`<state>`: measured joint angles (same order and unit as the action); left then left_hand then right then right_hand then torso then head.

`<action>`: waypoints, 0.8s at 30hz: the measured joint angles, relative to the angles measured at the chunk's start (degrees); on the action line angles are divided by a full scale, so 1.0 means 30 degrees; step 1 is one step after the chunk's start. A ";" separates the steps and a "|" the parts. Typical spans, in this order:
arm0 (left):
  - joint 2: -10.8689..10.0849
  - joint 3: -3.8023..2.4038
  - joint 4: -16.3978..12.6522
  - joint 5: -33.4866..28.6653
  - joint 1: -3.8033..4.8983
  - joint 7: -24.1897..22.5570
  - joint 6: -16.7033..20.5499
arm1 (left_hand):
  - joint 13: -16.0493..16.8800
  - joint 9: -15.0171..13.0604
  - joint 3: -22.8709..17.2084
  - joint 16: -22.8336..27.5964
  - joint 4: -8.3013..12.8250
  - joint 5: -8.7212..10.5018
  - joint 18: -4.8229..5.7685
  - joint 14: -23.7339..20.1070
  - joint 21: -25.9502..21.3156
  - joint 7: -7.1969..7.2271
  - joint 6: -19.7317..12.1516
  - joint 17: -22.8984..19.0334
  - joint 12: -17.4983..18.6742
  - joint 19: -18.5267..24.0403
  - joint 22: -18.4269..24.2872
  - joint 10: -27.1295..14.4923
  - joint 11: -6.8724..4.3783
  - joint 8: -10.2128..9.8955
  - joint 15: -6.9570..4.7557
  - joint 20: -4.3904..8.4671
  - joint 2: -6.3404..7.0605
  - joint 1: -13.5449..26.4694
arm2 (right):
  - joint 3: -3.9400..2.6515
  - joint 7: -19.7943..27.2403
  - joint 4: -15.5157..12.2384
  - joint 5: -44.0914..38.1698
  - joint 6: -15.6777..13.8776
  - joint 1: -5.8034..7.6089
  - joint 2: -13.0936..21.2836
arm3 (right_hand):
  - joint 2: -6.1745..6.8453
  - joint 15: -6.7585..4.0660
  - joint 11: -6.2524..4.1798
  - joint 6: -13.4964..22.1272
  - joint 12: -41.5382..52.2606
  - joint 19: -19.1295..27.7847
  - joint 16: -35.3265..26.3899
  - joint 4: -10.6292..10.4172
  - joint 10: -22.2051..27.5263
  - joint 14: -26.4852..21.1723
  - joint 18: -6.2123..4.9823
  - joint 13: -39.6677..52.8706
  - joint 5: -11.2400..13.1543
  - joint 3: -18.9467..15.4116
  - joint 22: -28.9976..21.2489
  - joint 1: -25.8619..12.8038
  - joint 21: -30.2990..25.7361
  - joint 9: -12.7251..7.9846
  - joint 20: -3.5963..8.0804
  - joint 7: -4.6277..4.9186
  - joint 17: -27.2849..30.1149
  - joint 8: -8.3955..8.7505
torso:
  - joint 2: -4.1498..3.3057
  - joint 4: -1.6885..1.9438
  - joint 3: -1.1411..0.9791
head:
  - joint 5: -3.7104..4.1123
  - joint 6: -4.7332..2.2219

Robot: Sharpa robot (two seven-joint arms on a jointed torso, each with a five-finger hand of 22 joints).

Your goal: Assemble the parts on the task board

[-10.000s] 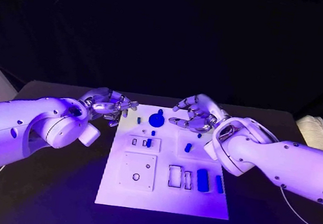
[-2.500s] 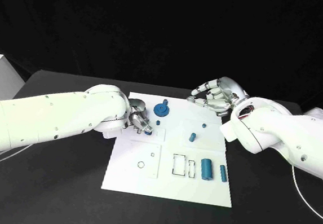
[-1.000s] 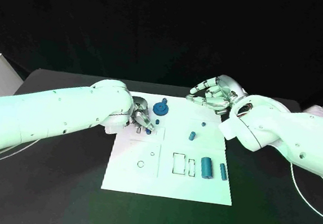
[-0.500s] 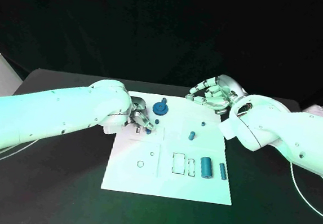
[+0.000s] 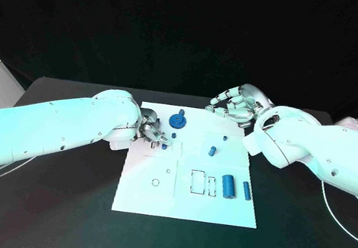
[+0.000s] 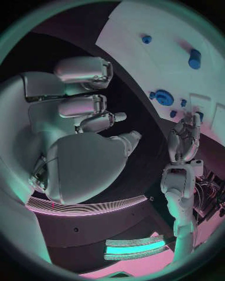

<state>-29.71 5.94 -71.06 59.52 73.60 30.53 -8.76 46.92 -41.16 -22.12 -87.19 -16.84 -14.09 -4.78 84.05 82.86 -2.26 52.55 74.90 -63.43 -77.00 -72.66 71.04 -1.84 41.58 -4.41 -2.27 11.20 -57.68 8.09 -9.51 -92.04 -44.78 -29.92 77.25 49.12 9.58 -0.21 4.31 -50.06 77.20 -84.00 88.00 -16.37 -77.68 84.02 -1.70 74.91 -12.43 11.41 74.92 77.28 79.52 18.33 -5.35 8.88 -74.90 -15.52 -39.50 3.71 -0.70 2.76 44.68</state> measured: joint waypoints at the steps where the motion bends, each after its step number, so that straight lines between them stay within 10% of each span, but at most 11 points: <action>1: -0.0070 -0.0062 -0.0064 0.0001 -0.0020 0.0021 0.0026 | 0.0000 -0.0002 -0.0001 0.0000 0.0001 0.0040 0.0000 0.0000 0.0000 -0.0002 -0.0002 0.0001 0.0000 0.0000 0.0001 0.0001 0.0000 -0.0052 0.0001 0.0000 0.0024 0.0016 | 0.0000 0.0001 0.0009 0.0000 0.0000 -0.0002 0.0002 | 0.0000 0.0000 0.0000 0.0000 -0.0001 -0.0001 0.0000 0.0000 0.0000 0.0000 0.0000 0.0000 0.0000 0.0000 0.0000 0.0000 0.0000 0.0000 0.0000 0.0000 0.0000 0.0000 | 0.0002 0.0005 0.0000 | 0.0000 -0.0007; 15: -0.0956 -0.1500 -0.0863 -0.0927 0.0015 -0.0119 0.0879 | -0.1193 0.0001 0.0607 0.0222 0.0031 0.0217 0.0003 0.0000 -0.0410 -0.0237 -0.0332 0.0015 0.0795 0.0476 0.0739 -0.0801 0.0252 -0.0074 0.0001 -0.0074 0.0025 0.0167 | 0.0003 0.0016 0.0122 0.0004 -0.0001 -0.0051 -0.0001 | -0.0026 0.0000 0.0000 0.0066 -0.0001 0.0000 0.0001 0.0000 -0.0001 0.0000 0.0000 -0.0001 0.0000 0.0000 -0.0003 -0.0178 -0.0079 0.0014 0.0000 0.0066 0.0001 0.0000 | 0.0002 -0.0002 -0.0007 | -0.0018 -0.0179; 24: -0.1458 -0.1850 0.0050 -0.1616 0.0538 -0.0318 0.0898 | -0.1831 -0.0030 0.0659 0.0355 0.0080 0.0217 0.0000 -0.0029 -0.0642 -0.0374 -0.0660 0.0013 0.1174 0.0795 0.1250 -0.1304 0.0472 -0.0236 0.0121 -0.0167 -0.0168 -0.0378 | 0.0003 0.0016 0.0125 0.0006 0.0004 -0.0058 0.0045 | -0.0026 0.0000 0.0000 0.0066 -0.0001 0.0000 0.0001 0.0000 -0.0001 0.0000 0.0001 -0.0001 0.0000 0.0000 -0.0006 -0.0177 -0.0078 0.0014 0.0000 0.0066 -0.0015 0.0000 | 0.0000 0.0027 -0.0044 | -0.0068 -0.0258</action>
<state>-34.09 0.39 -70.91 54.67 75.22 29.57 -6.07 41.43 -41.25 -20.14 -86.13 -16.60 -13.44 -4.78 83.96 80.94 -3.38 50.57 74.94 -59.90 -74.62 -68.91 67.13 -0.43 40.87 -4.04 -2.77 10.69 -58.82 8.10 -9.46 -91.67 -44.76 -29.91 77.08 49.25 9.50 -0.21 4.30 -49.86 77.20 -84.00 88.00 -16.37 -77.68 84.03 -1.69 74.90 -12.43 11.41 74.91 76.75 79.28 18.37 -5.35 9.08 -74.95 -15.52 -39.50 3.79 -0.83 2.55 43.90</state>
